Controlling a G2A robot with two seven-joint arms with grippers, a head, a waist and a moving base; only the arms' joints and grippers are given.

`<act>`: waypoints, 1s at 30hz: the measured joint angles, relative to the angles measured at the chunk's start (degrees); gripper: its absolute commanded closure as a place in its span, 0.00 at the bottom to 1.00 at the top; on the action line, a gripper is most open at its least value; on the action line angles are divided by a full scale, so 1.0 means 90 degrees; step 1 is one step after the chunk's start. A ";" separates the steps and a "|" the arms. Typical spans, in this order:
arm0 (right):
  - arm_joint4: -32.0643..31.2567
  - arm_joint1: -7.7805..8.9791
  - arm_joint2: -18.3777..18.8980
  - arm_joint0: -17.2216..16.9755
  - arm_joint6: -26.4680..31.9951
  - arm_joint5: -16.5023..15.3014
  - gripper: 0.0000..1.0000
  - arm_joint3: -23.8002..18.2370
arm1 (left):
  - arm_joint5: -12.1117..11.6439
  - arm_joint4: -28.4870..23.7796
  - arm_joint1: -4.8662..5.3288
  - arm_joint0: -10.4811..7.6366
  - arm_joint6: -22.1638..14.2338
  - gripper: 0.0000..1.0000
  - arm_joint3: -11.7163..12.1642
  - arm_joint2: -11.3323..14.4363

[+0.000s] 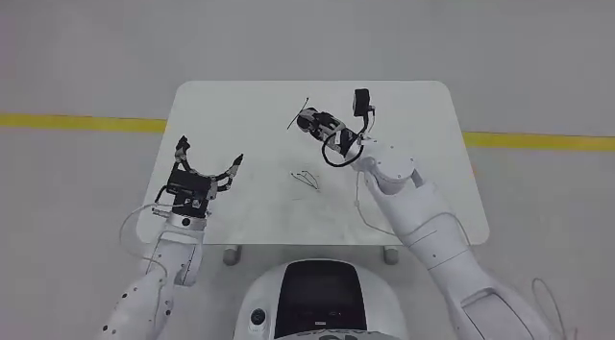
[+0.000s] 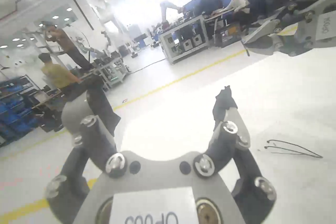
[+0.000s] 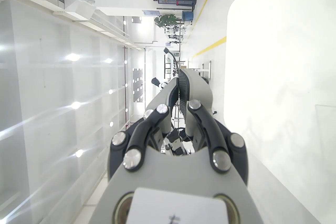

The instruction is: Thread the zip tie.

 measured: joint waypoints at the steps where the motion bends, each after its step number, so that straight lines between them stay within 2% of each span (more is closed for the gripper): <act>1: -0.0056 0.0001 -0.0024 -0.0025 -0.0034 0.0028 1.00 -0.0048 | 0.0048 0.0000 0.0046 -0.0062 0.0050 0.00 0.0077 0.0021; 3: -0.0147 0.0000 -0.0067 -0.0034 -0.0074 0.0115 1.00 -0.0117 | 0.0160 0.0000 0.0181 -0.0170 0.0199 0.00 0.0231 0.0136; 6: -0.0193 -0.0012 -0.0132 -0.0023 -0.0130 0.0234 1.00 -0.0180 | 0.0563 0.0000 0.0545 -0.0403 0.0445 0.00 0.0526 0.0492; 7: -0.0195 -0.0019 -0.0163 -0.0014 -0.0149 0.0272 1.00 -0.0189 | 0.0788 0.0000 0.0734 -0.0534 0.0537 0.00 0.0670 0.0717; 8: -0.0194 -0.0027 -0.0191 -0.0006 -0.0161 0.0302 1.00 -0.0193 | 0.0896 0.0000 0.0884 -0.0656 0.0577 0.00 0.0770 0.0898; 11: -0.0171 -0.0056 -0.0293 0.0032 -0.0196 0.0396 1.00 -0.0180 | 0.0912 0.0000 0.1393 -0.1127 0.0453 0.00 0.0955 0.1491; 13: -0.0146 -0.0079 -0.0364 0.0067 -0.0218 0.0460 1.00 -0.0143 | 0.0902 0.0000 0.1727 -0.1439 0.0259 0.00 0.0940 0.1893; 14: -0.0132 -0.0088 -0.0391 0.0085 -0.0226 0.0487 1.00 -0.0119 | 0.0902 0.0000 0.1850 -0.1554 0.0197 0.00 0.0917 0.2060; 15: -0.0121 -0.0097 -0.0411 0.0105 -0.0237 0.0504 1.00 -0.0094 | 0.0902 0.0000 0.1919 -0.1619 0.0171 0.00 0.0903 0.2166; 16: -0.0115 -0.0102 -0.0422 0.0121 -0.0250 0.0509 1.00 -0.0072 | 0.0902 0.0000 0.1933 -0.1626 0.0167 0.00 0.0899 0.2195; 21: -0.0116 -0.0102 -0.0420 0.0122 -0.0255 0.0505 1.00 -0.0068 | 0.0903 0.0000 0.1913 -0.1603 0.0177 0.00 0.0901 0.2159; 24: -0.0131 -0.0101 -0.0423 0.0096 -0.0276 0.0503 1.00 -0.0089 | 0.0661 0.0000 0.1955 -0.1722 0.0175 0.00 0.0984 0.2211; 25: -0.0161 -0.0099 -0.0428 0.0067 -0.0299 0.0518 1.00 -0.0122 | 0.0502 0.0000 0.2015 -0.1822 0.0189 0.00 0.1047 0.2268; 27: -0.0194 -0.0096 -0.0429 0.0044 -0.0322 0.0561 1.00 -0.0167 | 0.0365 0.0000 0.2163 -0.2014 0.0112 0.00 0.1129 0.2408; 30: -0.0186 -0.0097 -0.0421 0.0032 -0.0336 0.0594 1.00 -0.0192 | 0.0210 0.0000 0.2488 -0.2390 -0.0194 0.00 0.1110 0.2795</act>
